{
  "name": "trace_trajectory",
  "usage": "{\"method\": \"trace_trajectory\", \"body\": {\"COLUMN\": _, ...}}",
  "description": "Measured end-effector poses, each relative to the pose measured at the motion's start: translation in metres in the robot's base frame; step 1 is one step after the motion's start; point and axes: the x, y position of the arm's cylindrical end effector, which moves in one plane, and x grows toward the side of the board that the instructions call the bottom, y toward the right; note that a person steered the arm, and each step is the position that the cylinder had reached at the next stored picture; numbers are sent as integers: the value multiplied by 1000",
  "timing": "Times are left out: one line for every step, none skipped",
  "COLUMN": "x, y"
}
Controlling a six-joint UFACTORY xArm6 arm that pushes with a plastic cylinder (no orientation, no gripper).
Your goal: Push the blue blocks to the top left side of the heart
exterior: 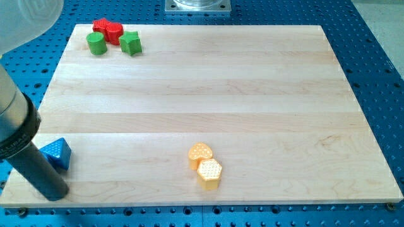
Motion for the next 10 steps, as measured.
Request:
{"method": "trace_trajectory", "body": {"x": 8, "y": -21}}
{"method": "trace_trajectory", "body": {"x": 8, "y": -32}}
{"method": "trace_trajectory", "body": {"x": 4, "y": -37}}
{"method": "trace_trajectory", "body": {"x": -8, "y": -31}}
{"method": "trace_trajectory", "body": {"x": -27, "y": 6}}
{"method": "trace_trajectory", "body": {"x": -43, "y": 28}}
{"method": "trace_trajectory", "body": {"x": -6, "y": -10}}
{"method": "trace_trajectory", "body": {"x": 6, "y": -37}}
{"method": "trace_trajectory", "body": {"x": -9, "y": -48}}
{"method": "trace_trajectory", "body": {"x": -26, "y": -46}}
